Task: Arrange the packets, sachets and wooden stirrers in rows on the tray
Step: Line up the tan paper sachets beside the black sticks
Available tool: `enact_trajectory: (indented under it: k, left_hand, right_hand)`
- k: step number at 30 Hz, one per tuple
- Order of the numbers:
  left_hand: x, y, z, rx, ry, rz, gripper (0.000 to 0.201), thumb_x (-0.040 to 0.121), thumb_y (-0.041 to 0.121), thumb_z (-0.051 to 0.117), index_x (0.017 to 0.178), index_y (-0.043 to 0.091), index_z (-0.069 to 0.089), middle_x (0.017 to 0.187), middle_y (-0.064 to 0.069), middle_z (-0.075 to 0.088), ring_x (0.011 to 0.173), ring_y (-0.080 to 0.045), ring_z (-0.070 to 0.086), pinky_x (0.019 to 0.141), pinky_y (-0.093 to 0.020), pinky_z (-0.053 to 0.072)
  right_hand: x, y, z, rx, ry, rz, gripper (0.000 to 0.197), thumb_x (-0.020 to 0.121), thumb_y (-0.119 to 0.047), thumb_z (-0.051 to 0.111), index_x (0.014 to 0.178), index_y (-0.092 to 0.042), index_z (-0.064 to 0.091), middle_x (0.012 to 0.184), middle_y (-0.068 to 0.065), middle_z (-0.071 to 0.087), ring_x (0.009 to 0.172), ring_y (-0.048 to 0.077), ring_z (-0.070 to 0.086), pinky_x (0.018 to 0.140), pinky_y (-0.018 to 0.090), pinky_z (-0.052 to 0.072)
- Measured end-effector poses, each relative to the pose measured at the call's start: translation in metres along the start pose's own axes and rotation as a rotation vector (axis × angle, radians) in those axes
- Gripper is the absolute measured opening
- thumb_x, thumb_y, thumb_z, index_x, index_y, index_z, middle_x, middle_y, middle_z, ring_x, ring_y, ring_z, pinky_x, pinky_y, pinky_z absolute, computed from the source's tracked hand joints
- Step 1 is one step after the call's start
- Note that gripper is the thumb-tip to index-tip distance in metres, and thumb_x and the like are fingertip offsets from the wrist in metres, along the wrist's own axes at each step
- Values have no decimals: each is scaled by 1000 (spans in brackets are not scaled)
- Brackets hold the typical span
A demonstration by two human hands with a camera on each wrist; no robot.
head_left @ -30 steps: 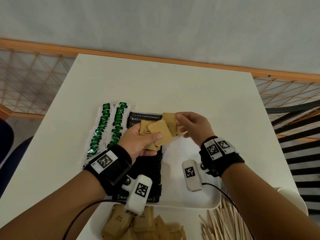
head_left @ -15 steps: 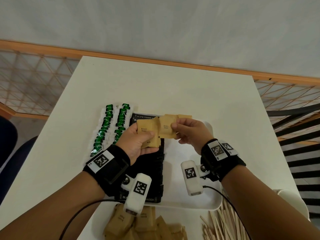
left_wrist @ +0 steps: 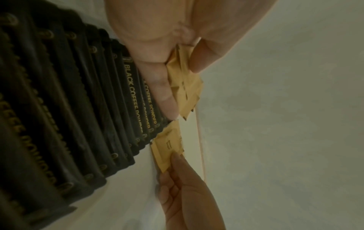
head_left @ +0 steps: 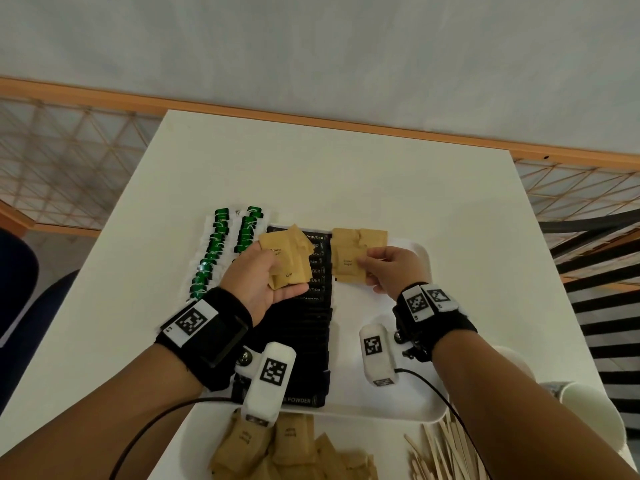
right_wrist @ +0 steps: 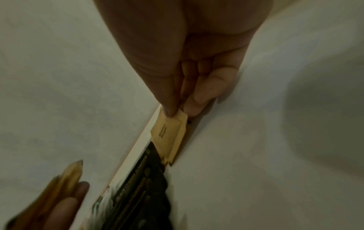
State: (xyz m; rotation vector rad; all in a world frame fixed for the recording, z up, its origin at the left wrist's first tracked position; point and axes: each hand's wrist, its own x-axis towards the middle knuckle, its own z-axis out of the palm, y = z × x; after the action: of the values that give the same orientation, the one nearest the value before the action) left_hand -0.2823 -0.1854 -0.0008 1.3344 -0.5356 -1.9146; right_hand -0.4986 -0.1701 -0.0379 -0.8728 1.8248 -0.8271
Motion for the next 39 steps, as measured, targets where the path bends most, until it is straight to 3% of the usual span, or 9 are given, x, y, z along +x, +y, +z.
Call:
enact_trajectory:
  k: [7, 16, 23, 26, 29, 33, 36, 39]
  left_hand:
    - [-2, -3, 1, 56, -46, 0, 40, 96, -3, 33, 126, 17, 50, 126, -15, 55, 108, -35, 59, 65, -40, 60]
    - [2, -11, 1, 88, -59, -5, 40, 96, -1, 34, 127, 16, 53, 126, -15, 57, 108, -34, 60, 66, -39, 58]
    - [-2, -12, 5, 118, -66, -6, 30, 96, 2, 44, 122, 13, 53, 119, -15, 61, 102, -32, 64, 69, -42, 60]
    - [-2, -13, 7, 140, -52, 4, 26, 94, 3, 51, 117, 15, 56, 111, -13, 64, 93, -28, 67, 69, -42, 60]
    - [-2, -17, 9, 181, -27, 39, 28, 91, 4, 56, 115, 20, 55, 105, -9, 66, 85, -25, 68, 60, -36, 59]
    - [-2, -20, 12, 243, -36, 94, 30, 84, 8, 68, 108, 22, 59, 100, -7, 70, 76, -20, 70, 56, -33, 56]
    - [-3, -20, 14, 246, -38, 100, 33, 79, 9, 73, 106, 21, 59, 92, -3, 70, 68, -16, 69, 51, -30, 55]
    - [-3, -19, 13, 207, -34, 78, 34, 82, 5, 70, 109, 19, 57, 97, -6, 69, 71, -18, 69, 54, -32, 58]
  right_hand:
    - [5, 1, 5, -176, 58, -64, 12, 82, -27, 70, 90, -20, 64, 74, 3, 70, 64, 16, 65, 68, 35, 59]
    - [7, 2, 13, -250, 81, -81, 11, 80, -29, 69, 81, -24, 59, 73, 2, 69, 65, 23, 68, 70, 41, 59]
    - [3, 1, 10, -272, 101, -98, 17, 81, -32, 68, 81, -26, 53, 77, -1, 66, 69, 20, 66, 71, 41, 58]
    - [-6, -7, 9, -195, 84, -132, 13, 86, -35, 65, 90, -25, 57, 79, 0, 64, 69, 17, 63, 64, 35, 57]
    - [-21, -22, 12, 28, -66, -135, 20, 90, -36, 61, 100, -19, 62, 78, 1, 67, 65, 14, 61, 58, 28, 53]
    - [-33, -33, 18, 64, -219, -173, 28, 84, -31, 70, 107, -16, 64, 79, 2, 68, 64, 11, 62, 58, 25, 53]
    - [-35, -34, 18, 125, -237, -168, 17, 84, -20, 71, 99, -14, 66, 73, 0, 66, 62, 11, 61, 55, 22, 51]
    - [-33, -33, 12, 315, -240, -105, 11, 86, -11, 67, 96, -14, 65, 76, -1, 67, 63, 12, 61, 56, 23, 52]
